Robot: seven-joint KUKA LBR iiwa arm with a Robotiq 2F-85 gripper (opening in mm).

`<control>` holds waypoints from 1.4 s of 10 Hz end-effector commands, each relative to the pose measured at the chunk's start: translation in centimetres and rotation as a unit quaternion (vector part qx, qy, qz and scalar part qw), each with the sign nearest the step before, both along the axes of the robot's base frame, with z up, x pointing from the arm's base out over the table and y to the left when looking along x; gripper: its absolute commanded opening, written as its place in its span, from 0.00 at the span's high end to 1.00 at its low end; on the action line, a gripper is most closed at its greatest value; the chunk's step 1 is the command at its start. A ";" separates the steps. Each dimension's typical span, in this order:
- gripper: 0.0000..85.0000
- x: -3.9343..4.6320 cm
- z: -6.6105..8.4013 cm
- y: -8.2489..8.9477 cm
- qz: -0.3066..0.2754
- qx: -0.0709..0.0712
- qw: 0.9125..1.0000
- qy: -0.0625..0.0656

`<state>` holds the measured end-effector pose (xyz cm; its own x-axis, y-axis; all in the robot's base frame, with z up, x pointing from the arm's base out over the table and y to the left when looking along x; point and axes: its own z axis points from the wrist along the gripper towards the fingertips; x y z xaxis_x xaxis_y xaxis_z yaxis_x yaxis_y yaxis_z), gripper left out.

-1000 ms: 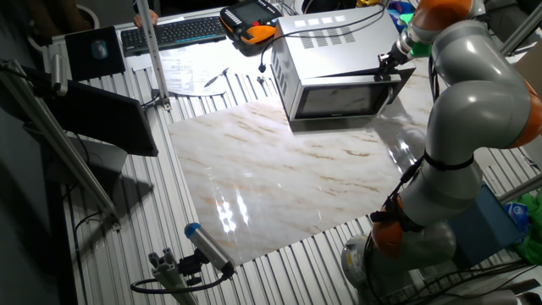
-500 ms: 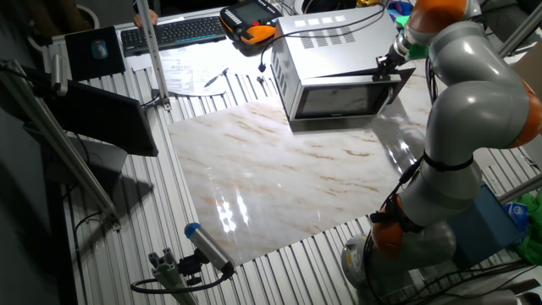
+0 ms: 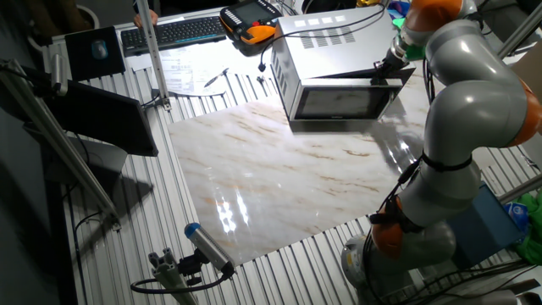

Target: Open the microwave door

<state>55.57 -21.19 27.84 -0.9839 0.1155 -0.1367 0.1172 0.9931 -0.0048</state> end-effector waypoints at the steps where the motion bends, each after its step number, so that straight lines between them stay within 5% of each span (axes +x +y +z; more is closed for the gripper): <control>1: 0.80 -0.43 -0.2 0.4 -0.003 -0.001 1.000 0.000; 7: 0.80 -4.32 -0.5 3.7 -0.036 0.020 0.999 0.034; 9: 0.80 -5.86 -0.4 4.6 -0.044 0.018 0.998 0.039; 12: 0.80 -5.55 0.3 4.0 -0.036 0.021 0.998 0.047; 13: 1.00 -4.93 1.0 3.1 -0.018 0.017 0.998 0.052; 14: 1.00 -4.18 2.0 1.6 0.007 0.023 0.997 0.069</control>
<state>51.37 -19.11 29.75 -0.9923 0.1237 0.0013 0.1237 0.9920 0.0263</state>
